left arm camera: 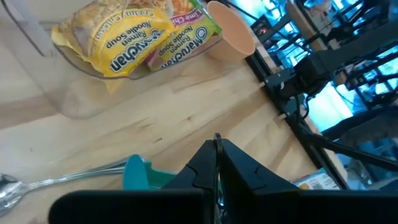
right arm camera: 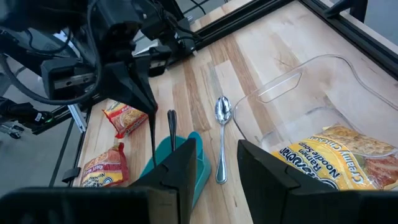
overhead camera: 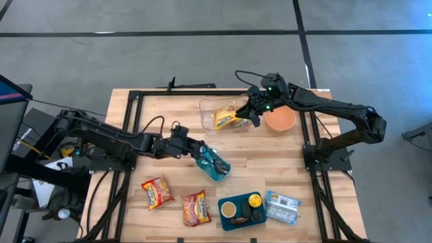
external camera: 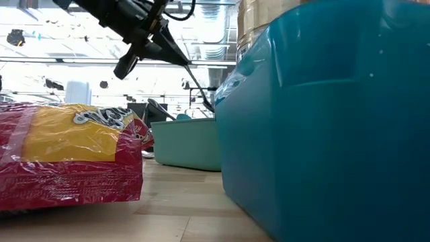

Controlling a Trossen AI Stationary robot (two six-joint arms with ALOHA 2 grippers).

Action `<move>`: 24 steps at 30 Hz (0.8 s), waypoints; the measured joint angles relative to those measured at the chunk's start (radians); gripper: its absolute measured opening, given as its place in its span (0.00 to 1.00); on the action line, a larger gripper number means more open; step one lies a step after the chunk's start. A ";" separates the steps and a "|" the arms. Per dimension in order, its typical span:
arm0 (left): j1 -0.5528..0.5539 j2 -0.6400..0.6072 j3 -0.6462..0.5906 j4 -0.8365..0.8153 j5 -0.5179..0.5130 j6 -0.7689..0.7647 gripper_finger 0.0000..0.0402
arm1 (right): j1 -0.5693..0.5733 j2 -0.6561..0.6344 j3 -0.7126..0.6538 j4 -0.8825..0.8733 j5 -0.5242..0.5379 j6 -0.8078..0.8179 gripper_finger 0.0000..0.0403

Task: Pick & Place Food Item
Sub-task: Put the black spoon into the green bin

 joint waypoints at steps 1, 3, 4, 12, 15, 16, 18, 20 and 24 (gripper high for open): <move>0.000 0.000 -0.006 0.004 0.000 -0.012 0.01 | 0.000 0.000 0.000 0.000 0.000 0.000 0.28; 0.000 0.000 -0.025 0.010 0.000 -0.039 0.01 | 0.000 0.000 0.000 0.000 0.000 0.000 0.28; -0.002 0.000 -0.036 0.014 0.000 -0.044 0.01 | 0.000 0.000 0.000 0.000 0.000 -0.001 0.28; -0.021 0.000 -0.076 0.024 -0.001 -0.080 0.01 | 0.000 0.000 0.000 -0.001 0.000 -0.005 0.28; -0.027 0.000 -0.076 0.024 -0.001 -0.080 0.01 | 0.000 0.000 0.000 -0.001 0.000 -0.005 0.28; -0.028 0.000 -0.076 0.024 -0.001 -0.080 0.01 | 0.000 0.000 0.000 -0.001 0.000 -0.005 0.28; -0.028 0.003 -0.076 0.024 -0.002 -0.080 0.01 | 0.000 0.000 0.000 -0.001 0.000 -0.006 0.28; -0.028 0.007 -0.076 0.024 -0.007 -0.080 0.01 | 0.000 0.000 0.000 -0.001 0.000 -0.007 0.28; -0.028 0.007 -0.076 0.026 -0.021 -0.080 0.01 | 0.000 0.000 0.000 0.000 0.000 -0.007 0.28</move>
